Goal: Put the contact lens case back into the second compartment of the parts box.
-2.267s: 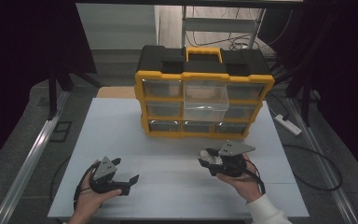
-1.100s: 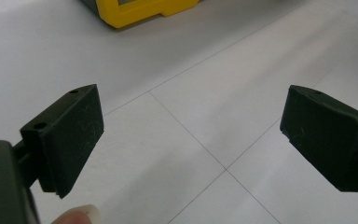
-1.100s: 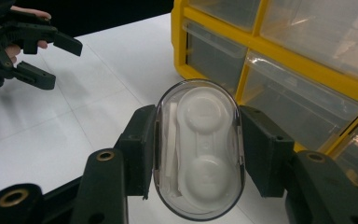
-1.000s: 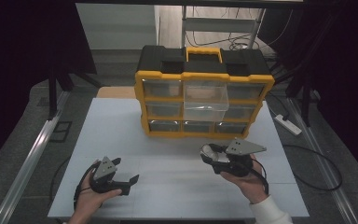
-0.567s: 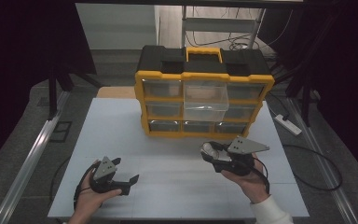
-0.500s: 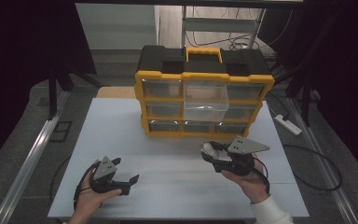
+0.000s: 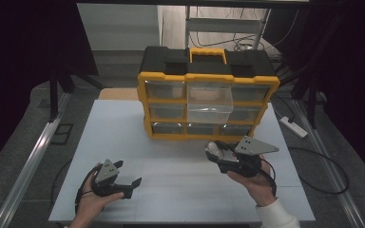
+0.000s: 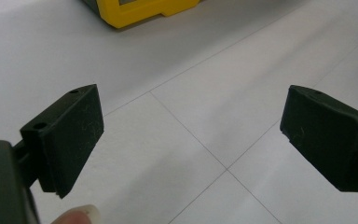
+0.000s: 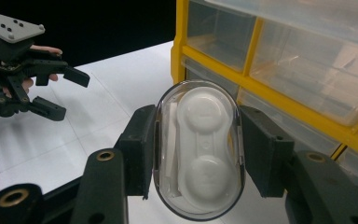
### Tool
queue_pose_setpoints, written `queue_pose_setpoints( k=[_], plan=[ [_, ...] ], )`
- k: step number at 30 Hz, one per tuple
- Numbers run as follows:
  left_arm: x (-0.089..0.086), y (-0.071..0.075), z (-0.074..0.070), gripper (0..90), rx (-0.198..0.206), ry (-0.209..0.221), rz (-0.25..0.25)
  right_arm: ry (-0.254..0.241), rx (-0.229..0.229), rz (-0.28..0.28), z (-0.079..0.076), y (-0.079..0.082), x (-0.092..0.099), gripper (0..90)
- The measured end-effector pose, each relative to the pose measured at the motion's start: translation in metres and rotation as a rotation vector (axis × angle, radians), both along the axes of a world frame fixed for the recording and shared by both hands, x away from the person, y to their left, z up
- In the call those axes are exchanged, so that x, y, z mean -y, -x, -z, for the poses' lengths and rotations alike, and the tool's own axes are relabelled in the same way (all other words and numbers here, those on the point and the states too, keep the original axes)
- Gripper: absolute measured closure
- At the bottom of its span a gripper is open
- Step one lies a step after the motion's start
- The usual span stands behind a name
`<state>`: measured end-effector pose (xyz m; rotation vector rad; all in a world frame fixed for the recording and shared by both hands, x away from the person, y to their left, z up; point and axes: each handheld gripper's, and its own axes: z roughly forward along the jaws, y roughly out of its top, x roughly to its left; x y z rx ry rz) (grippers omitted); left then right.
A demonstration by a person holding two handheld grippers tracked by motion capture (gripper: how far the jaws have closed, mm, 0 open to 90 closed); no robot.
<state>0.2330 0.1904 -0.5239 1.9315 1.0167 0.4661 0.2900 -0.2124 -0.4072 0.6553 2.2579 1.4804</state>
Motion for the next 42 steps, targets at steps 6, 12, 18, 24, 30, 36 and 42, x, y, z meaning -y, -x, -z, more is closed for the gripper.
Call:
queue_pose_setpoints(
  k=[6,12,18,24,30,36,42],
  plan=[
    [0.000,0.000,0.000,6.8,-0.002,0.000,0.001,-0.004,0.010,-0.001,-0.006,0.002,-0.001,49.1],
    [0.000,0.000,0.000,6.8,-0.002,-0.002,0.002,-0.025,0.020,-0.006,-0.012,0.003,-0.002,49.1],
    [0.000,0.000,0.000,6.8,-0.001,0.003,-0.001,-0.034,0.031,-0.006,-0.018,0.004,-0.003,49.2],
    [0.000,0.000,0.000,6.8,0.000,0.000,-0.001,-0.039,0.033,-0.002,-0.021,0.004,-0.003,49.2],
    [0.000,0.000,0.000,6.8,-0.003,-0.001,0.001,-0.049,0.037,-0.002,-0.025,0.004,-0.002,49.1],
    [0.000,0.000,0.000,6.8,-0.003,0.001,-0.001,-0.051,0.042,0.001,-0.028,0.004,-0.001,49.1],
    [-0.001,0.000,0.000,6.8,-0.003,-0.003,0.002,-0.057,0.046,0.002,-0.031,0.004,-0.001,49.1]
  ],
)
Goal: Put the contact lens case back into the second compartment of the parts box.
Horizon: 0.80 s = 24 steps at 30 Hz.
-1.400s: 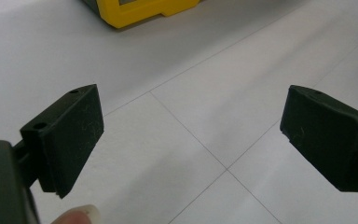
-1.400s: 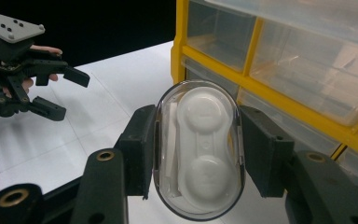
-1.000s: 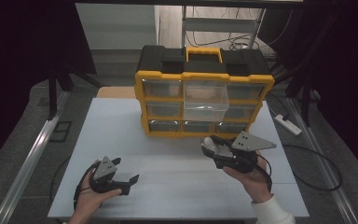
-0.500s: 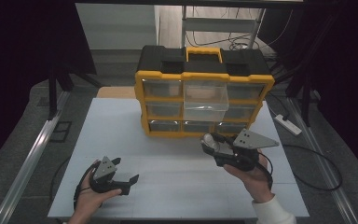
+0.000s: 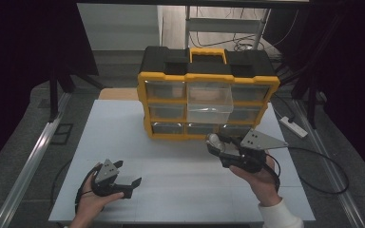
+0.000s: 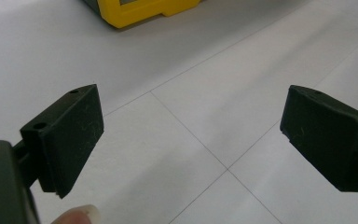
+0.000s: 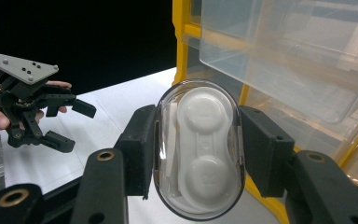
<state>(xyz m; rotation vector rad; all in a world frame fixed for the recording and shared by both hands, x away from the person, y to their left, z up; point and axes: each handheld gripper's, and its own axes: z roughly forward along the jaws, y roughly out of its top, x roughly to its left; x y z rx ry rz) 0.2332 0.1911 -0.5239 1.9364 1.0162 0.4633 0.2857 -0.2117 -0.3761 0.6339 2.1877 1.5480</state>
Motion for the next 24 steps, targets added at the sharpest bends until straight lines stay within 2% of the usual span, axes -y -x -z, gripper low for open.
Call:
queue_pose_setpoints(
  k=[22,24],
  plan=[
    [0.000,0.000,-0.001,7.0,0.009,0.000,-0.005,-0.009,0.019,0.026,-0.013,0.000,0.002,49.2],
    [0.000,0.000,-0.001,7.0,0.009,-0.002,-0.004,-0.022,0.012,0.010,-0.014,-0.001,0.003,49.1]
  ],
)
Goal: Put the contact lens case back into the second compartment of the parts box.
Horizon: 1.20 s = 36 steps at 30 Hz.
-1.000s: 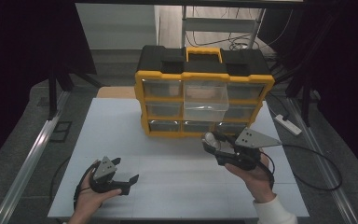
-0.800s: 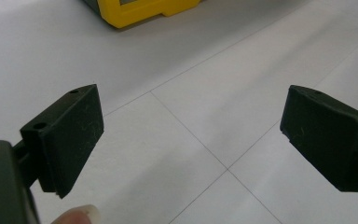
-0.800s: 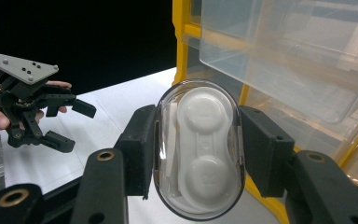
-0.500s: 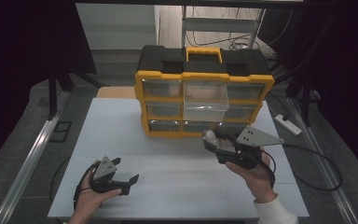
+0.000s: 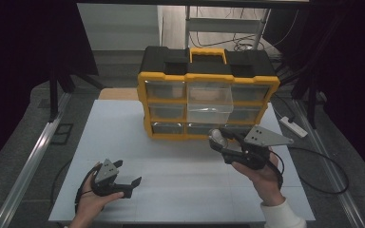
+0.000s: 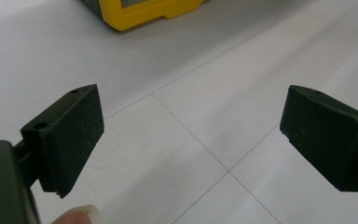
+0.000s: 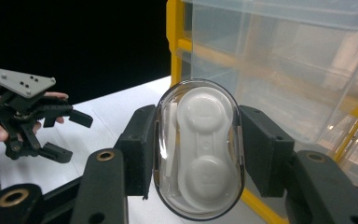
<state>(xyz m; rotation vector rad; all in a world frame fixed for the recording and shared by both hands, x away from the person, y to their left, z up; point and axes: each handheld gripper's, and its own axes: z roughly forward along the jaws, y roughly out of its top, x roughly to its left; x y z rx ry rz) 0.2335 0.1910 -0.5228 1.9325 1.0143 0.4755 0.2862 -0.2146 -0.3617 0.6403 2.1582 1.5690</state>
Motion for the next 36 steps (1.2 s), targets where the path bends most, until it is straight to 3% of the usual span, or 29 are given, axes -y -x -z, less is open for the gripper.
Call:
queue_pose_setpoints(
  k=[36],
  plan=[
    [0.000,-0.001,0.001,6.9,-0.006,-0.001,-0.003,-0.060,0.030,0.005,-0.040,-0.011,-0.007,49.1]
  ],
)
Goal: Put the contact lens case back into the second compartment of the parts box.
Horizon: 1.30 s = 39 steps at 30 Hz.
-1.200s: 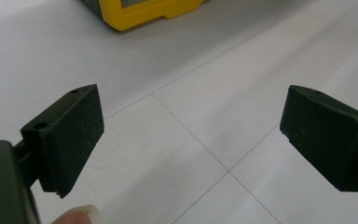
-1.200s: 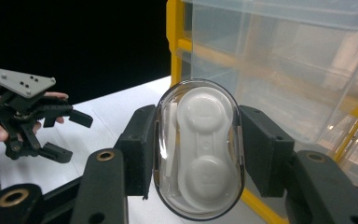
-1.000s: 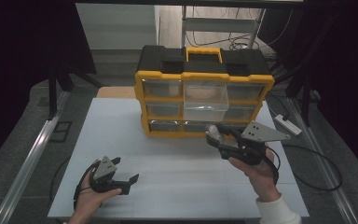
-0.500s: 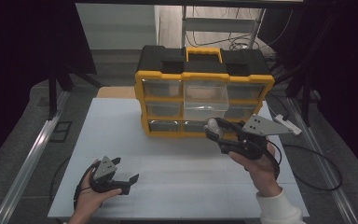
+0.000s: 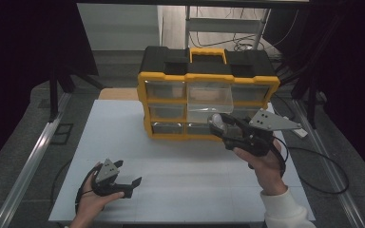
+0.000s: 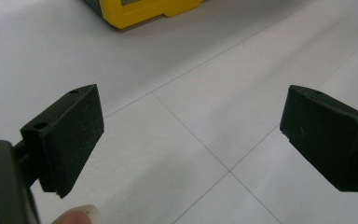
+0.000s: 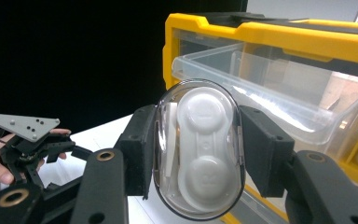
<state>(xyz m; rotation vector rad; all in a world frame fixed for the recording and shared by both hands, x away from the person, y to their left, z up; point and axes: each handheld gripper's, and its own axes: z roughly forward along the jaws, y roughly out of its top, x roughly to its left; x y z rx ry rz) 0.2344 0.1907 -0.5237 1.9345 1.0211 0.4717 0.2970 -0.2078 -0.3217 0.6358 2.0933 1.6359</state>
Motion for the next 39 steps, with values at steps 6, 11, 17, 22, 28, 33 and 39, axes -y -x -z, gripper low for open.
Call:
queue_pose_setpoints(
  k=[6,11,17,22,28,33,39],
  plan=[
    [-0.001,0.000,0.000,6.9,-0.001,0.001,-0.002,-0.007,0.006,0.002,-0.004,-0.003,-0.001,49.2],
    [-0.001,0.000,0.000,6.9,-0.001,0.001,-0.002,-0.009,0.011,0.007,-0.009,-0.005,-0.002,49.2],
    [-0.001,0.000,0.000,6.9,-0.001,0.000,-0.003,-0.014,0.019,0.009,-0.015,-0.007,-0.002,49.2],
    [-0.001,0.000,0.000,6.9,-0.001,-0.001,-0.003,-0.013,0.025,0.021,-0.021,-0.009,-0.001,49.2],
    [-0.001,0.000,0.000,7.0,-0.001,0.001,-0.002,-0.026,0.031,0.021,-0.026,-0.011,-0.001,49.2],
    [0.000,-0.001,0.000,7.0,0.004,0.000,-0.003,-0.031,0.037,0.021,-0.032,-0.013,-0.003,49.1],
    [-0.001,0.000,0.000,7.0,0.002,0.000,-0.003,-0.033,0.045,0.017,-0.037,-0.016,-0.006,49.1]
  ],
)
